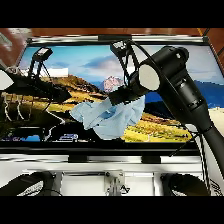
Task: Fold the shirts.
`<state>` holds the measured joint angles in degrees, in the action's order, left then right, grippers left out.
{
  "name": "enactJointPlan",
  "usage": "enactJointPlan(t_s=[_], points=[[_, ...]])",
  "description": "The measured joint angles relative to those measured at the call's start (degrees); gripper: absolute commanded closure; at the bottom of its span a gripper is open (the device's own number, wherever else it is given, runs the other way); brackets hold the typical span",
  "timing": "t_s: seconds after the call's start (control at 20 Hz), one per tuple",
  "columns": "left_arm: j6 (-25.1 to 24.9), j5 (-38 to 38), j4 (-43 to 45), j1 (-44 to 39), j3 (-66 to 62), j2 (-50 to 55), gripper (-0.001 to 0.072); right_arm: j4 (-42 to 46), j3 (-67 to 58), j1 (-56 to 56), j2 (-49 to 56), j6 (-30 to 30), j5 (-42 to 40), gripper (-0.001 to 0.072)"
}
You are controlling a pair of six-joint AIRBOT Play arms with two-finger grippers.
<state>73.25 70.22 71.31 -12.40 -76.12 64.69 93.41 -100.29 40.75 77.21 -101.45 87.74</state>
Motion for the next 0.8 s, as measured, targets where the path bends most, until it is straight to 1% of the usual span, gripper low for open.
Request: enactJointPlan(t_s=[0.05, 0.15, 0.2, 0.25, 0.3, 0.4, 0.55, 0.8], points=[[-0.2, 0.5, 1.5, 0.6, -0.6, 0.0, 0.0227, -0.7, -0.1, 0.0, 0.2, -0.4, 0.1, 0.0657], [-0.4, 1.7, 4.7, 2.7, -2.6, -0.1, 0.0154, -1.9, -0.2, 0.0, 0.6, -1.0, 0.6, 0.0657], [-0.4, 2.4, 6.2, 4.3, -3.7, -0.2, 0.0149, -2.2, -0.2, 0.0, 0.7, -1.0, 0.9, 0.0657], [-0.4, 3.0, 7.4, 6.1, -4.5, -0.5, 0.0035, -2.5, -0.2, 0.0, 0.8, -1.3, 0.9, 0.0657], [-0.3, 4.1, 8.5, 8.4, -5.2, -0.7, 0.0018, -2.7, -0.2, 0.0, 0.8, -1.4, 0.9, 0.0657], [0.0, 6.2, 10.4, 13.4, -5.1, -1.0, 0.0023, -3.1, -0.3, 0.0, 0.9, -1.4, 1.2, 0.0657], [1.1, 7.3, 11.5, 21.3, -1.0, -1.3, 0.0025, -3.3, -0.3, 0.0, 0.9, -1.5, 1.2, 0.0657], [1.4, 1.3, 10.9, 33.0, 9.6, -1.6, 0.0024, -3.3, -0.3, 0.0, 0.9, -1.5, 0.8, 0.0657]])
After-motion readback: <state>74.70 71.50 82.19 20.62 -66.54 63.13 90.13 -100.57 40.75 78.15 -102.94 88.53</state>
